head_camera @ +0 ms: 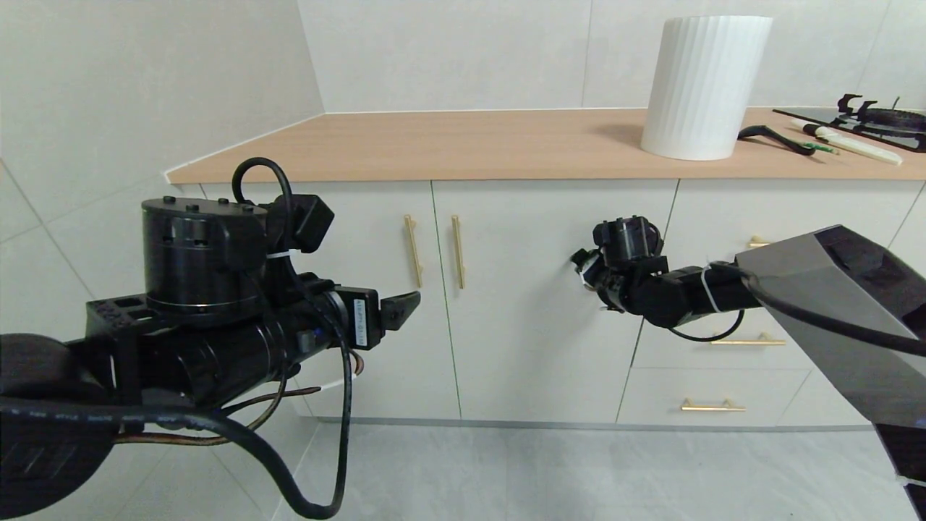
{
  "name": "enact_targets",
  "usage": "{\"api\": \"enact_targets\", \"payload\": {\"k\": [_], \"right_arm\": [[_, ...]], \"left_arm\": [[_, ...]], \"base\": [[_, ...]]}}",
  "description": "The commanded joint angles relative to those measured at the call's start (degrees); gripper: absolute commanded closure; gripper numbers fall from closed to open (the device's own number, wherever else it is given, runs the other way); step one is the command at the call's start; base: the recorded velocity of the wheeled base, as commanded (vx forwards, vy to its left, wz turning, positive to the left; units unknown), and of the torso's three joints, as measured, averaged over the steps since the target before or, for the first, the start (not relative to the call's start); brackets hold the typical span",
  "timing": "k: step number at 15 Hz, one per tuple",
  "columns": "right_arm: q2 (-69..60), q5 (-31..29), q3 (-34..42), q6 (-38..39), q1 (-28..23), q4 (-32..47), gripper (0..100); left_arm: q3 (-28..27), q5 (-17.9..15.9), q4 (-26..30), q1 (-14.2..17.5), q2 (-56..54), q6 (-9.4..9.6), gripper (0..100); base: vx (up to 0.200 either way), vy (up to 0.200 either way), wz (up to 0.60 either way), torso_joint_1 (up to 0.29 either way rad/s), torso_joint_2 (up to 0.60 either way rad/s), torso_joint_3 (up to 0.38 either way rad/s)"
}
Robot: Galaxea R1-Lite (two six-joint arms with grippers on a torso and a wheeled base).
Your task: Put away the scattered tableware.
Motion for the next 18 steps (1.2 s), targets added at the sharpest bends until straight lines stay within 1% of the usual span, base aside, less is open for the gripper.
{"api": "enact_targets", "payload": {"k": [1,3,4,5,6,7,8,9,10,11,12,13,15,16,17,18], "right_arm": [[-6.38,0.05,6.15,-1.07,0.94,0.25,0],[-15.43,-0.04,12.74,-4.32,1.21,0.07,0],[-23.25,-0.12,19.07,-8.89,1.21,-0.02,0],[-28.61,-0.83,24.08,-12.32,1.21,-0.28,0],[-36.35,-1.62,31.37,-15.93,1.73,-0.81,0],[-42.06,-1.97,36.91,-18.39,1.91,-1.6,0],[-48.21,-3.02,43.5,-21.11,2.26,-2.21,0],[-50.67,-3.38,46.14,-22.87,2.26,-2.65,0],[-58.05,-3.38,53.25,-28.41,0.42,-5.29,0],[-62.71,-3.29,58.26,-31.57,-3.1,-7.4,0],[-66.93,-3.2,62.4,-34.38,-5.39,-8.54,0],[-72.64,-2.58,67.84,-37.19,-8.37,-9.33,0],[-81.96,-1.0,74.26,-39.92,-8.72,-9.33,0],[-91.89,0.84,78.83,-43.87,-8.72,-9.16,0],[-98.66,3.04,80.76,-48.36,-8.72,-8.98,0],[-103.14,3.92,82.17,-51.52,-8.99,-8.98,0]], "left_arm": [[0.09,0.01,0.05,0.0,-0.35,-0.01,0],[1.06,0.1,0.23,0.0,-1.84,-0.01,0],[2.73,0.1,0.14,0.0,-4.21,-0.01,0],[3.17,0.36,0.23,-0.09,-6.24,0.07,0],[4.31,0.89,0.49,-0.09,-9.66,0.07,0],[6.16,1.07,0.41,-0.09,-12.39,-0.01,0],[9.67,1.24,0.14,-0.09,-15.9,-0.01,0],[11.34,1.42,0.14,0.0,-17.75,-0.01,0],[17.32,2.12,0.32,-0.09,-25.13,-0.01,0],[21.18,2.12,0.49,0.17,-31.2,0.25,0],[24.26,2.21,0.58,1.58,-35.68,0.34,0],[28.22,2.12,1.2,3.69,-41.39,0.34,0],[31.82,2.03,4.45,4.92,-49.92,0.43,0],[32.7,1.68,10.34,7.73,-56.95,0.43,0],[32.7,1.24,14.82,9.93,-61.7,0.87,0],[32.7,0.1,17.9,11.51,-66.0,2.45,0]], "base": [[0.0,0.0,0.0,0.0,0.0,0.0],[0.0,0.0,0.0,0.0,0.0,0.0],[0.0,0.0,0.0,0.0,0.0,0.0],[0.0,0.0,0.0,0.0,0.0,0.0],[0.0,0.0,0.0,0.0,0.0,0.0],[0.0,0.0,0.0,0.0,0.0,0.0],[0.0,0.0,0.0,0.0,0.0,0.0],[0.0,0.0,0.0,0.0,0.0,0.0],[0.0,0.0,0.0,0.0,0.0,0.0],[0.0,0.0,0.0,0.0,0.0,0.0],[0.0,0.0,0.0,0.0,0.0,0.0],[0.0,0.0,0.0,0.0,0.0,0.0],[0.0,0.0,0.0,0.0,0.0,0.0],[0.0,0.0,0.0,0.0,0.0,0.0],[0.0,0.0,0.0,0.0,0.0,0.0],[0.0,0.0,0.0,0.0,0.0,0.0]]}}
